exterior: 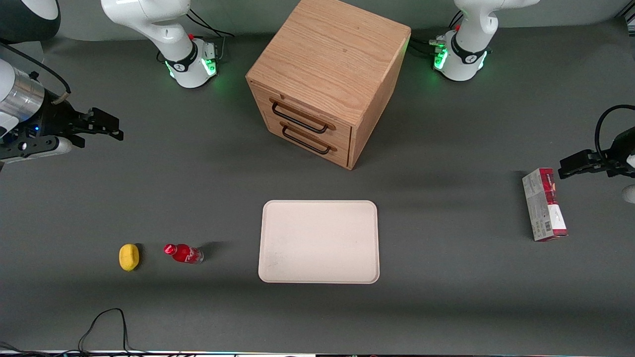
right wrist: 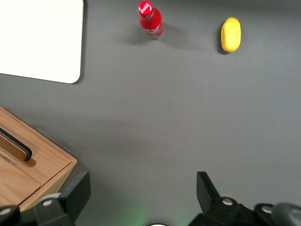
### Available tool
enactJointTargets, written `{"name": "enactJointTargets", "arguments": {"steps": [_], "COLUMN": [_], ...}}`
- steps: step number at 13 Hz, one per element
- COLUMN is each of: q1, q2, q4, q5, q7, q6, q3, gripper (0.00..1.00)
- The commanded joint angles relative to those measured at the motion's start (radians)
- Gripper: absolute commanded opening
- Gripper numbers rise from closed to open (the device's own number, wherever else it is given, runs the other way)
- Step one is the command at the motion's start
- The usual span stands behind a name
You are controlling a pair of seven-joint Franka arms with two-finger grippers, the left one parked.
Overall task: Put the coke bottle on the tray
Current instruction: 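Move the open right gripper down over the red Coca-Cola bottle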
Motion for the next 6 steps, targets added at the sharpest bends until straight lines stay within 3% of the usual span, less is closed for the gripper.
{"name": "enactJointTargets", "arguments": {"steps": [1, 6], "q1": [-0.007, 0.007], "q2": [0.106, 0.538], "q4": [0.109, 0.558], "q5": [-0.011, -0.004], "q7": [0.009, 0.051], "q6": [-0.023, -0.058], "q3": [0.010, 0.016], "gripper": [1.00, 1.00]}}
